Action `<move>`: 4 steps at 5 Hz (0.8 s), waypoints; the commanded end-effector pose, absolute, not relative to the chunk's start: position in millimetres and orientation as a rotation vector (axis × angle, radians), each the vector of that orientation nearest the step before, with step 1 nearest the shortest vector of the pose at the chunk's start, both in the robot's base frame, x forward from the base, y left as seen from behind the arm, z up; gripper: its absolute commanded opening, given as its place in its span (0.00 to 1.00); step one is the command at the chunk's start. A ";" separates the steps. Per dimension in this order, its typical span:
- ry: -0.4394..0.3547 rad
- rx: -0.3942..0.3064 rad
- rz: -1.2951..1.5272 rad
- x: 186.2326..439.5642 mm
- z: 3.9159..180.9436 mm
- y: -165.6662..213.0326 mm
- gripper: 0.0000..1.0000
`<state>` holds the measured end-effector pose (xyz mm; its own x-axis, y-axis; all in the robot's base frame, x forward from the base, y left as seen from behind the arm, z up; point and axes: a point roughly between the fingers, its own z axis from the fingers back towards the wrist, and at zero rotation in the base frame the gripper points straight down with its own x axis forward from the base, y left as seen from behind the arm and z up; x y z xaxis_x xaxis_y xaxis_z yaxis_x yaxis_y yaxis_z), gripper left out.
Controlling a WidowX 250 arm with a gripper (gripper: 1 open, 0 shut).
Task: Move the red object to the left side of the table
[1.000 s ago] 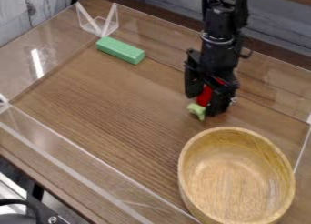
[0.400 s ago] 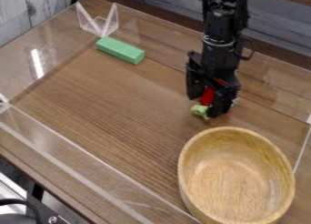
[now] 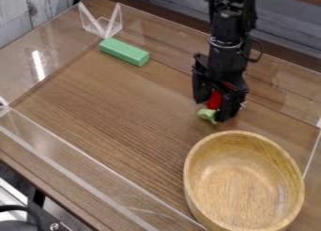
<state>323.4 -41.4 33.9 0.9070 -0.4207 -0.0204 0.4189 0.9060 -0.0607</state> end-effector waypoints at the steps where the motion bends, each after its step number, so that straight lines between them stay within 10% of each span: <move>1: -0.039 -0.051 -0.423 329.7 56.3 -39.8 1.00; 4: -0.054 -0.054 -0.403 334.4 56.9 -38.5 1.00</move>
